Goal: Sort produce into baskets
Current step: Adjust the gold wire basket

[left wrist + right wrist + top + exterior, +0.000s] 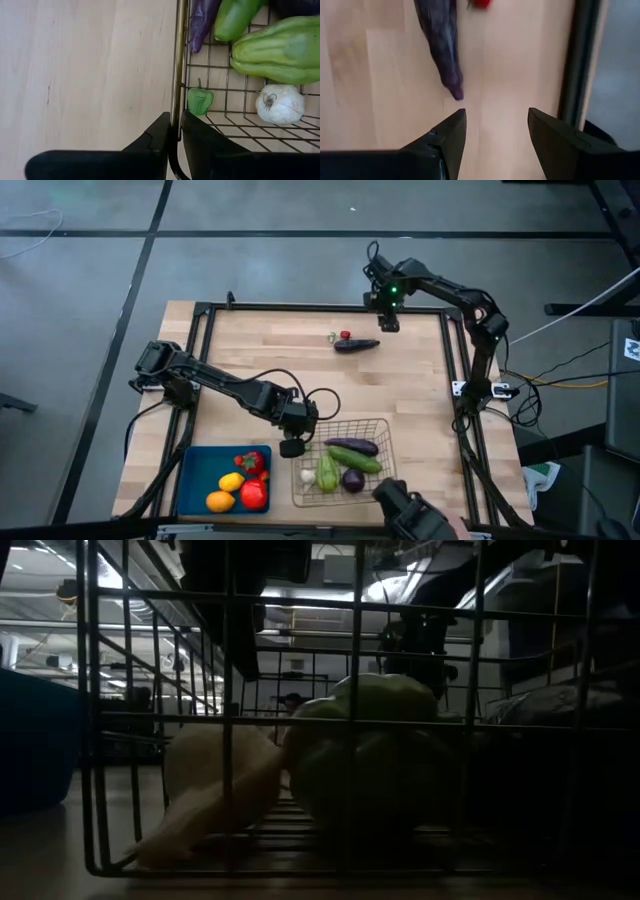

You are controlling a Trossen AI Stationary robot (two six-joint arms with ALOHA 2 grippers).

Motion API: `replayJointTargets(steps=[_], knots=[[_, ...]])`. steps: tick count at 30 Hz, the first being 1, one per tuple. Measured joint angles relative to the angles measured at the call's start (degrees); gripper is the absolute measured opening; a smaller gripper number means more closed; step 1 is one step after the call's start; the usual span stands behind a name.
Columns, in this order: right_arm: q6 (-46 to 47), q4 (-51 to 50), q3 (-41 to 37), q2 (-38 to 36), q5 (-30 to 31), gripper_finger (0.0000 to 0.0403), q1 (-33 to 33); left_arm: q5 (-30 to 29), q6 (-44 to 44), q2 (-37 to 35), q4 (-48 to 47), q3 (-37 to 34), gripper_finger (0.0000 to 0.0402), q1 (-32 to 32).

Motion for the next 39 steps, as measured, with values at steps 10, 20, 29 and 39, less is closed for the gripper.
replayJointTargets(steps=[10,20,29,39], knots=[[-4.0,0.5,-4.2,3.2,3.4,0.0211,0.6,0.0,1.3,-0.1,-2.2,0.1,0.0047,0.0],[-4.5,0.8,-4.1,3.1,4.3,0.0211,1.3,0.0,1.5,-1.8,-13.8,0.0,0.0047,0.0],[-3.9,2.2,-4.2,3.1,-4.9,0.0211,1.3,-0.7,2.6,-2.8,-17.5,-0.1,0.0047,0.1],[-3.2,10.6,-13.5,3.0,-5.0,0.0211,4.7,-1.0,2.6,-2.9,-17.8,-0.1,0.0047,0.1]])
